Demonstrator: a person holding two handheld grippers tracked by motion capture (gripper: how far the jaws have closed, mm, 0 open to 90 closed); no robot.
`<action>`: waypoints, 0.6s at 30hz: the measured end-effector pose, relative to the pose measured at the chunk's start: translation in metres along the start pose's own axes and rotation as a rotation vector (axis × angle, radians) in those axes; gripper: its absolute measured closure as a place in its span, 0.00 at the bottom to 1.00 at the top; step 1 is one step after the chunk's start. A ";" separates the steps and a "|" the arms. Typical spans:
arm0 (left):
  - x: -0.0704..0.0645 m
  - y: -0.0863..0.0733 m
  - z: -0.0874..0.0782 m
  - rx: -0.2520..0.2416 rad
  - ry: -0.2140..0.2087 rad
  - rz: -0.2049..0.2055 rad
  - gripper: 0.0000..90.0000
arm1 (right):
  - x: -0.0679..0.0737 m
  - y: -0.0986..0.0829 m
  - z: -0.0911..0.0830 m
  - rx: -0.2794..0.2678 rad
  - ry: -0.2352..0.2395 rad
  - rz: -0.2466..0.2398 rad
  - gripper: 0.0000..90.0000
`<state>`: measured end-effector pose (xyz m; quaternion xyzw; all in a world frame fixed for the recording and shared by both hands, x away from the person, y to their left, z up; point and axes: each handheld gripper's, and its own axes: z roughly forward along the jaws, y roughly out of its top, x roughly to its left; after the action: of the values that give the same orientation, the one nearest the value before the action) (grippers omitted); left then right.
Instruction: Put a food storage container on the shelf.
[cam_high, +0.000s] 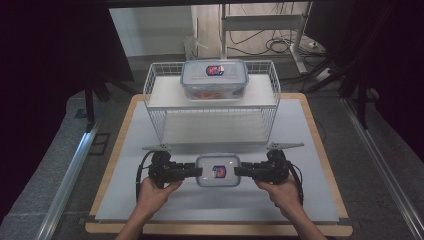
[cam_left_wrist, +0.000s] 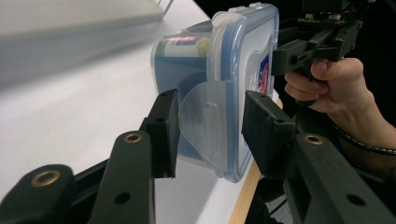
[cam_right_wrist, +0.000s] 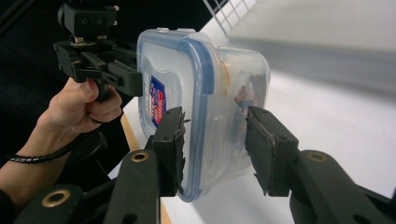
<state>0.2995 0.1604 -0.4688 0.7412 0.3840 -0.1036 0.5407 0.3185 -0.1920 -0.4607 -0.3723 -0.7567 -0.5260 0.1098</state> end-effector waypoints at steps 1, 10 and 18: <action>-0.001 0.004 -0.001 -0.003 -0.002 0.007 0.64 | 0.003 0.006 -0.002 -0.003 -0.004 -0.006 0.64; -0.009 0.040 -0.017 -0.048 0.013 0.043 0.63 | 0.016 0.046 -0.009 -0.044 -0.016 -0.056 0.64; -0.013 0.073 -0.031 -0.094 0.014 0.049 0.64 | 0.024 0.078 -0.014 -0.074 -0.009 -0.070 0.64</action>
<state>0.3318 0.1733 -0.3966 0.7249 0.3737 -0.0670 0.5748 0.3517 -0.1800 -0.3858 -0.3516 -0.7499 -0.5554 0.0742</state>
